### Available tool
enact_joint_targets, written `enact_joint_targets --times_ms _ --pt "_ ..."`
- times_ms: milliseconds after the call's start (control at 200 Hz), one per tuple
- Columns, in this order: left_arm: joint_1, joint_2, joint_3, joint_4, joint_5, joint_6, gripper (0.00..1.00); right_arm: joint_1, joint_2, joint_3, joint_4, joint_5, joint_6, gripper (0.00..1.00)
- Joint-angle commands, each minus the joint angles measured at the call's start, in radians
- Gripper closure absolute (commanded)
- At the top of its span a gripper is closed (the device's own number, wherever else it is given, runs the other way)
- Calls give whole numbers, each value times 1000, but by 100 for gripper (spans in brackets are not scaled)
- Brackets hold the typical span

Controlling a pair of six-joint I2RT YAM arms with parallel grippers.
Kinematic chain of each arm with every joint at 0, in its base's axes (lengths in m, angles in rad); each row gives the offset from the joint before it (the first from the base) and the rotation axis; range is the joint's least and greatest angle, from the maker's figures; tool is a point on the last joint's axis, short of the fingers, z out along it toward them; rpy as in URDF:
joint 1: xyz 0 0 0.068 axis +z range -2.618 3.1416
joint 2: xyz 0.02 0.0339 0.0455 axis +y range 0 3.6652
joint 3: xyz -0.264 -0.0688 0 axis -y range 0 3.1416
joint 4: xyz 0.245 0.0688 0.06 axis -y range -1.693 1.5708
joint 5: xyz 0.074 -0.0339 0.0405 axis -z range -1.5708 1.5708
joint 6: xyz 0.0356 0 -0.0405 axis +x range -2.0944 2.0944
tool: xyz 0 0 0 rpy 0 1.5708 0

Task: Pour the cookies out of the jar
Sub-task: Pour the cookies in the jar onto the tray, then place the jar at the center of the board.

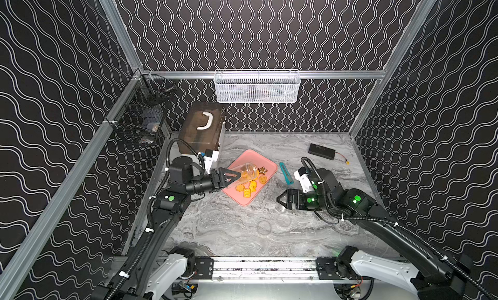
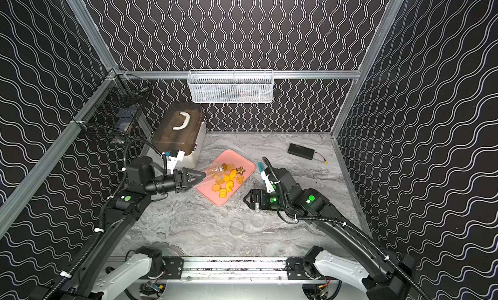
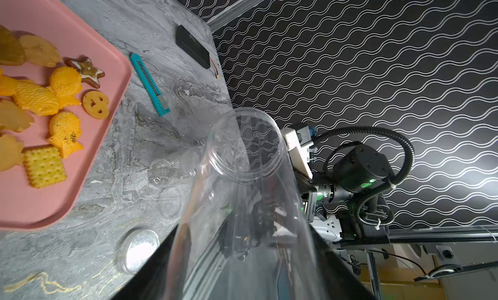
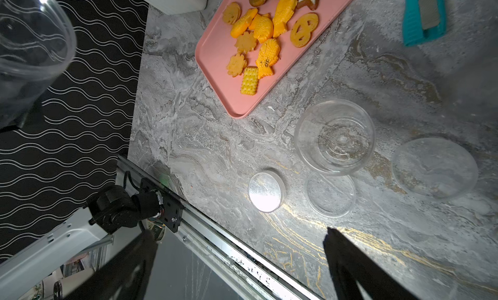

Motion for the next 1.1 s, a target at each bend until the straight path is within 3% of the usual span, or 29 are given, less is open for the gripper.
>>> enact_joint_targets --times_ms 0,450,635,866,1091 --pt "2 -4 -6 75 40 -23 64 -1 -6 1 5 -8 17 0" --pt "2 -9 -27 154 94 -60 64 -10 -17 5 63 -91 56 0" --pt "2 -24 -46 172 100 -66 64 -32 -32 6 160 -208 106 0" --pt "2 -34 -54 241 133 -106 64 -90 -31 15 344 -441 204 0" --pt "-1 -35 -86 452 189 -244 64 -130 23 44 477 -596 294 0"
